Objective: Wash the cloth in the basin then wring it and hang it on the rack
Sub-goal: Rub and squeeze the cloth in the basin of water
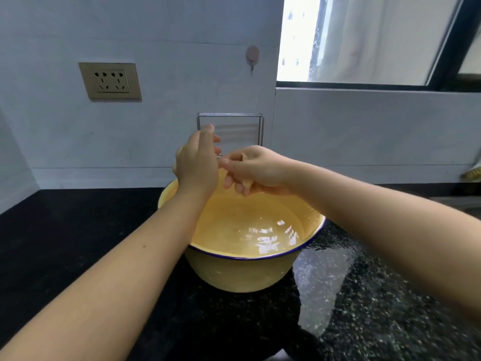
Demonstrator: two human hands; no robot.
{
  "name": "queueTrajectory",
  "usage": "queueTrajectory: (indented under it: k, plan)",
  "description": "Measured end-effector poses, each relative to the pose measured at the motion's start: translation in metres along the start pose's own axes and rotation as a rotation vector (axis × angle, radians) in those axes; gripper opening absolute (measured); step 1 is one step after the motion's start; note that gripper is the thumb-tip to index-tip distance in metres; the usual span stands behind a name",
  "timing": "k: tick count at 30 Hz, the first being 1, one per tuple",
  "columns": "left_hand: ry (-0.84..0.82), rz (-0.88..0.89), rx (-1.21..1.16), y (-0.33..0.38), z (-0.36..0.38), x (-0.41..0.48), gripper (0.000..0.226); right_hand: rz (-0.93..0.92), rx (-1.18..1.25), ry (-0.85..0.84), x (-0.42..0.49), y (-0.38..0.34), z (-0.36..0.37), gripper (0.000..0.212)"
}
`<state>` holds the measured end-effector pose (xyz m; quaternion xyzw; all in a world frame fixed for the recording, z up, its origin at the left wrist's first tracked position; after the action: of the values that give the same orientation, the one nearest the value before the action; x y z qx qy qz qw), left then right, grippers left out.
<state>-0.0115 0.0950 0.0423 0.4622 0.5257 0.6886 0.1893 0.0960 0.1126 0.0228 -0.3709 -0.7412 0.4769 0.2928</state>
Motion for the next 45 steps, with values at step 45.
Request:
queueTrajectory:
  k: [45]
  plan:
    - [-0.743,-0.092,0.125,-0.019,0.067,-0.032,0.047,-0.088,0.126,0.311,0.01,0.002,-0.006,0.057]
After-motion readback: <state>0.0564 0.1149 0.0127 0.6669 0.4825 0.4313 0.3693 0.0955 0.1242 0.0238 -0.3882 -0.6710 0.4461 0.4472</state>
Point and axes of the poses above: each hand's wrist, its own x-axis towards the middle knuckle, its own z-axis out of the palm, y = z × x, the point moved 9 cm from there along x, towards the middle knuckle, and after that the axes turned 5 degrees about y, right-handed, at the moved point
